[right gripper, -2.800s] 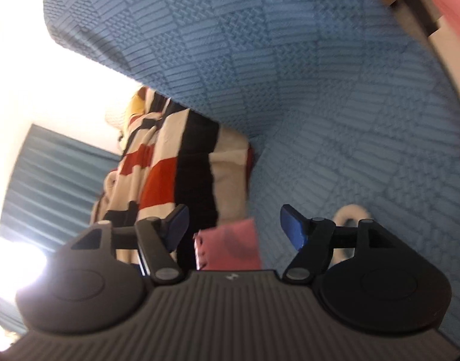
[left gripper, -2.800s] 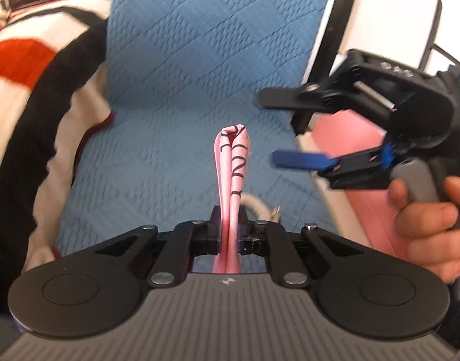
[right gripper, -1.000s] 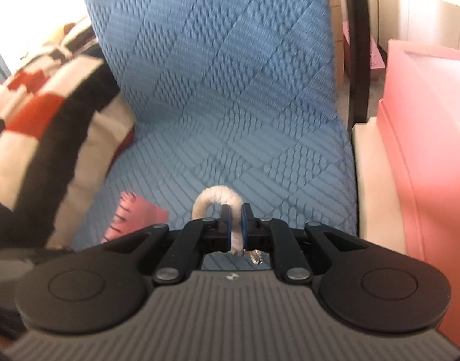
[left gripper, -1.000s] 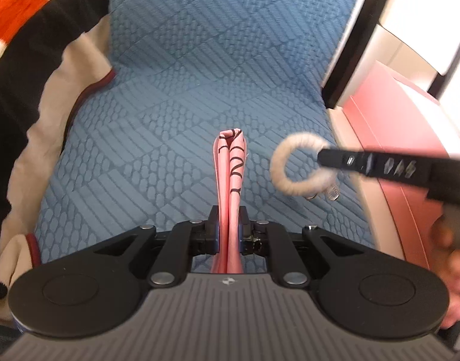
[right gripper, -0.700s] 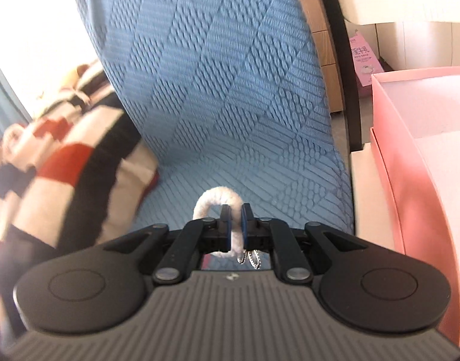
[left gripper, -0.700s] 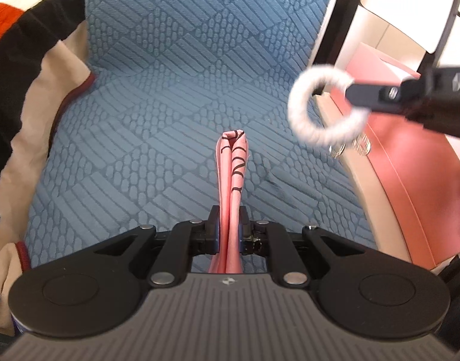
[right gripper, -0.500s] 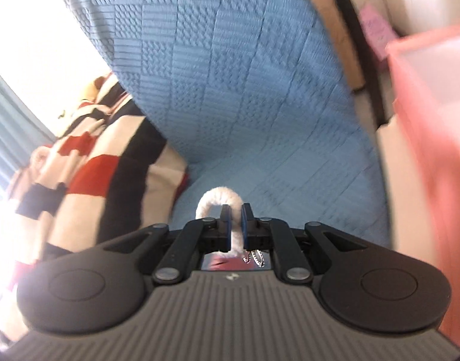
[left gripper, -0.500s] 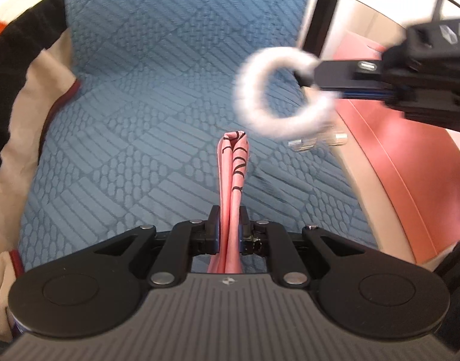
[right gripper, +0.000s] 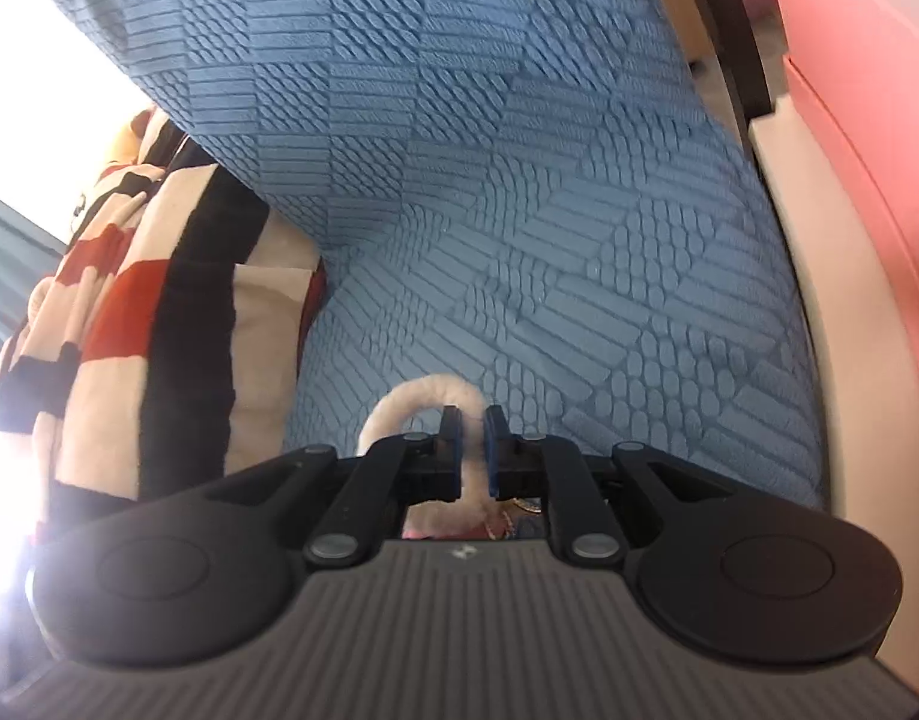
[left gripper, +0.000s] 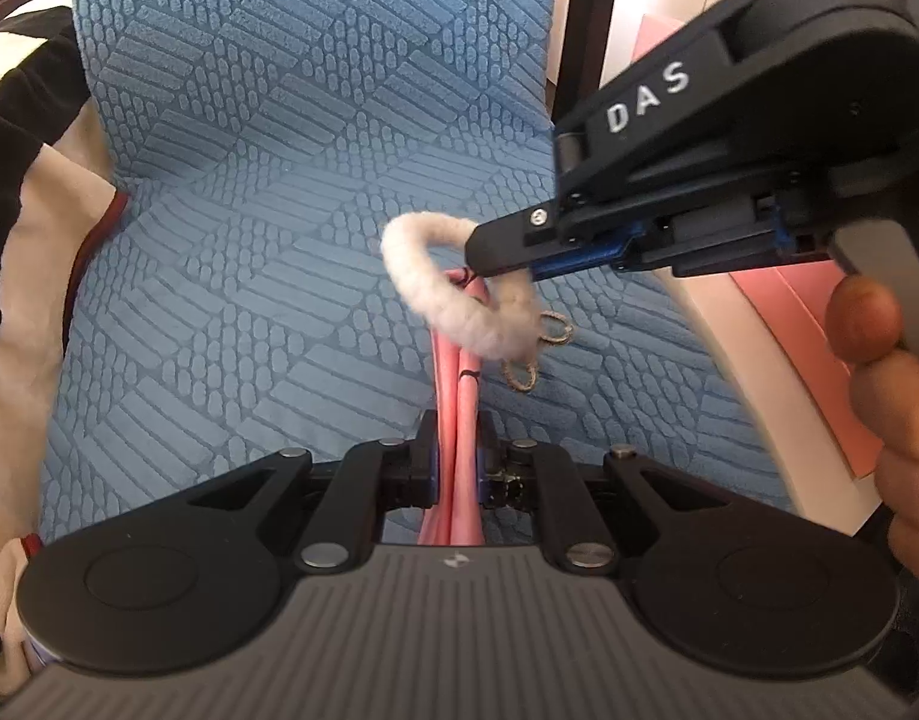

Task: Organize objects
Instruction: 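Lift the hair tie with the right gripper toward the strip in the left gripper, then slide the hair tie over the strip end with the right gripper while the left gripper holds it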

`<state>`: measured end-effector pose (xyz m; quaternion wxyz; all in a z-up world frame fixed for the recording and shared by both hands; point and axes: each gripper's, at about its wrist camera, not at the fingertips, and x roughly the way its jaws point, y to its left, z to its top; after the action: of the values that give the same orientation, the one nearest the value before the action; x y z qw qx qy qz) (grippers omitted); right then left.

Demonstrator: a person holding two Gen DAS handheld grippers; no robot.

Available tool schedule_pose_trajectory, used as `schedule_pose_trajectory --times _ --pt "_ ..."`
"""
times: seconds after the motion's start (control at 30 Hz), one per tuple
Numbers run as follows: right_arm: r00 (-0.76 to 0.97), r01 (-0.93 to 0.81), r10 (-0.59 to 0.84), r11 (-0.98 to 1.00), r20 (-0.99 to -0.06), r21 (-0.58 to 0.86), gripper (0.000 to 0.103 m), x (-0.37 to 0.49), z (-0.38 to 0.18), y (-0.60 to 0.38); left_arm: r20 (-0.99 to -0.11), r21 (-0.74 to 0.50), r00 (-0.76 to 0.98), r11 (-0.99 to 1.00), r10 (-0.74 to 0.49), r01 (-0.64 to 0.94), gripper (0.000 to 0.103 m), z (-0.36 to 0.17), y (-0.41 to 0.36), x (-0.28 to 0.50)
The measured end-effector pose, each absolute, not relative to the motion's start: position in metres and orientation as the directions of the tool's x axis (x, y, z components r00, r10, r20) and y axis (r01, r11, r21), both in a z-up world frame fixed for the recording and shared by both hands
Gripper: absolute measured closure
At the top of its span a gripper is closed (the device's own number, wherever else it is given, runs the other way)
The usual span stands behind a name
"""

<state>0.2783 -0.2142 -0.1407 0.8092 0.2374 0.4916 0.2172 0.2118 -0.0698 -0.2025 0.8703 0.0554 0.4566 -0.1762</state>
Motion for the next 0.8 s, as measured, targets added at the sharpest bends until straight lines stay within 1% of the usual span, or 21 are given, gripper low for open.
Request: schedule_pose_trajectory --times 0.2,0.27,0.4,0.43,0.63,0.8 --pt "0.43 -0.085 0.597 0.774 -0.677 0.628 0.091 0.28 -0.146 -0.219 -0.813 -0.038 0.528 0.927 -0.245 0.372 0.091 -0.203 -0.072 0.209" --pt "0.432 -0.06 0.598 0.766 -0.675 0.64 0.089 0.281 -0.149 -0.221 -0.812 -0.028 0.531 0.925 -0.242 0.38 0.091 -0.204 -0.074 0.208" --pt "0.431 -0.009 0.587 0.762 -0.685 0.647 0.075 0.285 -0.154 -0.227 -0.811 -0.01 0.536 0.921 -0.236 0.389 0.091 -0.204 -0.077 0.206" --pt "0.43 -0.008 0.591 0.759 -0.683 0.651 0.073 0.284 -0.154 -0.228 -0.81 -0.008 0.537 0.921 -0.235 0.391 0.091 -0.204 -0.077 0.205" --pt "0.436 -0.003 0.6 0.747 -0.671 0.665 0.072 0.282 -0.153 -0.231 -0.81 0.001 0.539 0.919 -0.231 0.395 0.091 -0.205 -0.078 0.205" --pt "0.437 0.047 0.607 0.721 -0.664 0.691 0.072 0.281 -0.157 -0.239 -0.807 0.044 0.551 0.908 -0.214 0.417 0.091 -0.205 -0.084 0.201"
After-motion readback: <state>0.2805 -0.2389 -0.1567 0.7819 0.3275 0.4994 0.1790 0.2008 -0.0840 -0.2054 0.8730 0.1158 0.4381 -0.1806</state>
